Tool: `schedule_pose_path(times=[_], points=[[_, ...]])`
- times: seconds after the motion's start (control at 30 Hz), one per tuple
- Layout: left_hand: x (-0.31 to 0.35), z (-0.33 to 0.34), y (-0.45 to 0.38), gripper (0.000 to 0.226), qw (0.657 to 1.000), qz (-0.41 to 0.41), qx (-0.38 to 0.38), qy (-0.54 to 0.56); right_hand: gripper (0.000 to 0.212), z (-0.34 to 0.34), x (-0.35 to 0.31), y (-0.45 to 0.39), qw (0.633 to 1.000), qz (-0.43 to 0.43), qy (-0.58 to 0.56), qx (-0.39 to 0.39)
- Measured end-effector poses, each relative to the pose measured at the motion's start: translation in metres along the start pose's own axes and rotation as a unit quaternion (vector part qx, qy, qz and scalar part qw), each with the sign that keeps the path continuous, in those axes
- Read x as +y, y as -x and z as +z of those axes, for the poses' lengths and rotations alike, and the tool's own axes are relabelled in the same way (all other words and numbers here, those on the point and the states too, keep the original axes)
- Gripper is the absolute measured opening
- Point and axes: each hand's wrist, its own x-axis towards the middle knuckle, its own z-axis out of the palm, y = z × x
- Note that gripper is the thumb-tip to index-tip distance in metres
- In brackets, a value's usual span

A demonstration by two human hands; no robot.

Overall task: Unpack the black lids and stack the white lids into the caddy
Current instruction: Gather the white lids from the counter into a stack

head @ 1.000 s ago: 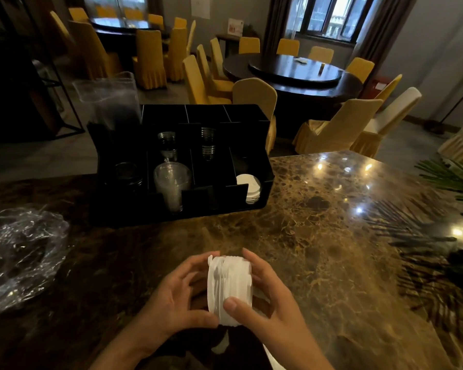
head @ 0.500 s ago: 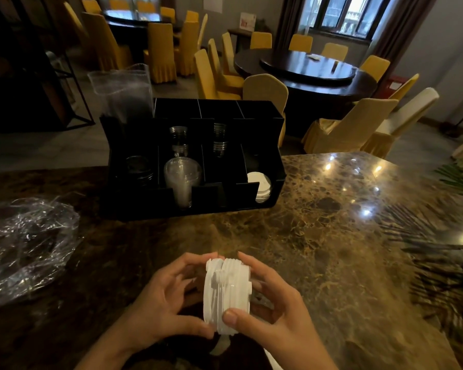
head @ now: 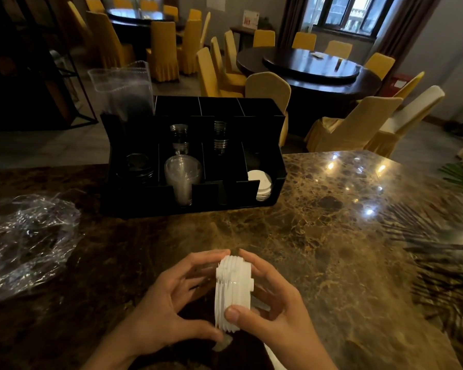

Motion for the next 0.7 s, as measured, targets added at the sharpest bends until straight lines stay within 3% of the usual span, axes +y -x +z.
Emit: schedule_pose_path(times=[0.2,0.37,0.6,0.7], points=[[0.002,-0.001,0.002,0.093,1.0,-0.006,0.014,-0.023,0.081,0.003,0.001,-0.001,1.0,0.028,0.003,-0.008],[0.005,-0.004,0.005,0.092,0.998,0.006,0.038,-0.047,0.095,0.007,0.006,-0.004,0.997,0.073,-0.034,0.003],[0.009,-0.006,0.006,0.092,0.988,0.064,0.123,-0.067,0.077,0.016,0.004,-0.012,0.992,0.081,-0.1,-0.012],[0.011,-0.009,0.008,0.091,0.988,0.058,0.125,-0.072,0.075,0.019,0.0,-0.017,0.996,0.05,-0.072,-0.003]])
